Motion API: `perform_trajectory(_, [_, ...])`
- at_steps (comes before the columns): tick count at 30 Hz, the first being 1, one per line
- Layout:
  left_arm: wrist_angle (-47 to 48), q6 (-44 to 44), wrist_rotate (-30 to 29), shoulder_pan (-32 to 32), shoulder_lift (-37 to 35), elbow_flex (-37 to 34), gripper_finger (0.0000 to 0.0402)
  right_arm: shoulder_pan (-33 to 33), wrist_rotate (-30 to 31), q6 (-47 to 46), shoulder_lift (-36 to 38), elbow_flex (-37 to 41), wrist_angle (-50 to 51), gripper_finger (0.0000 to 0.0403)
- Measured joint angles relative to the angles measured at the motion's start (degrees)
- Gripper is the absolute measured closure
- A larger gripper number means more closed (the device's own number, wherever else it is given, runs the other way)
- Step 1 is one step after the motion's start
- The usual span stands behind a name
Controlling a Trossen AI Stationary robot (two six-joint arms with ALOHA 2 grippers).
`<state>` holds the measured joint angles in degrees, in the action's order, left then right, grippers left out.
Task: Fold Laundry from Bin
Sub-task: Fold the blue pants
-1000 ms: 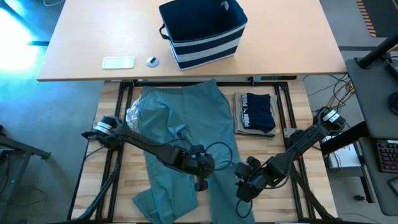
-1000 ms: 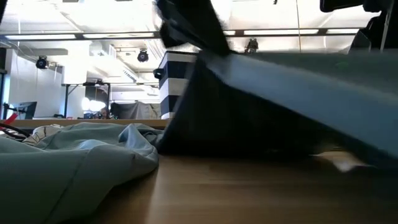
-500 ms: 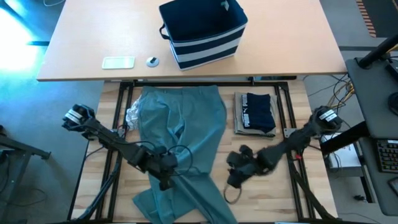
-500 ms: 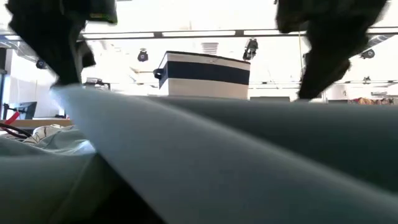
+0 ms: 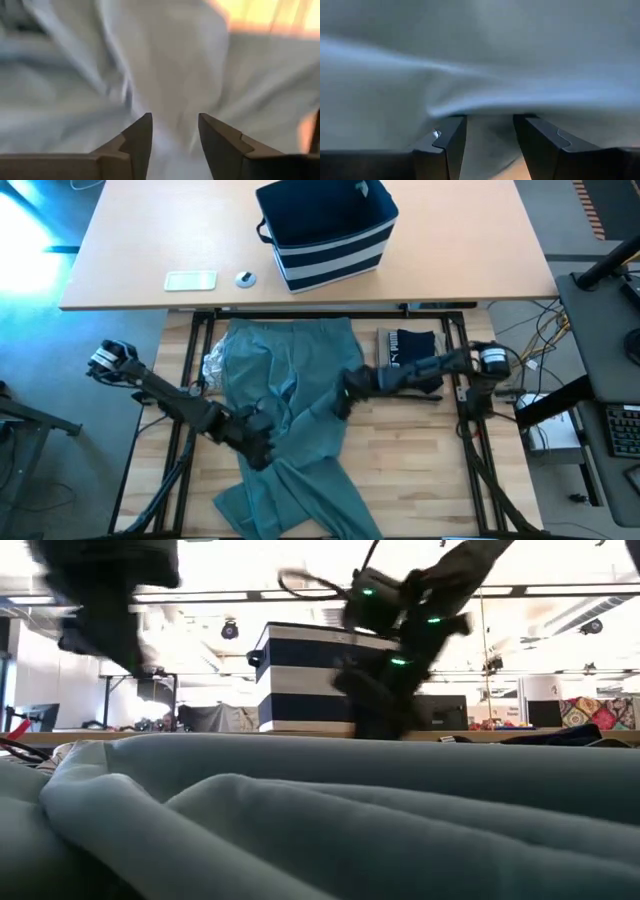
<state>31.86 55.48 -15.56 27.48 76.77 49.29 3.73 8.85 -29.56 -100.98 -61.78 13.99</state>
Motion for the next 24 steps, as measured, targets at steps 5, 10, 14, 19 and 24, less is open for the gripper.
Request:
perform_trajectory(5, [-13.64,-2.29,-0.8,-5.82,3.23,-0.54,0.0247,5.99,-21.82,3.39,-3.77,-6.87,-16.34,0.0243])
perform_trajectory(10, [-24.35,-3.72,-1.35,-9.68,12.14,0.04,0.0247,5.56,-25.7,9.6,-2.35,-13.18,-7.1,0.0243])
perform_trajectory(14, [-23.42,-3.52,-0.18,-12.07,18.95,2.27,0.0247,2.1,-18.72,12.45,2.79,-15.64,9.54,0.0243])
perform_trajectory(19, [-7.22,-6.65,1.48,-13.51,21.52,5.26,0.0253,-5.19,-10.34,7.86,9.48,-11.45,26.73,0.0243])
perform_trajectory(24, [5.57,-11.78,0.69,-13.85,16.9,5.18,0.0269,-16.19,-10.92,-4.29,12.79,-2.58,25.19,0.0243])
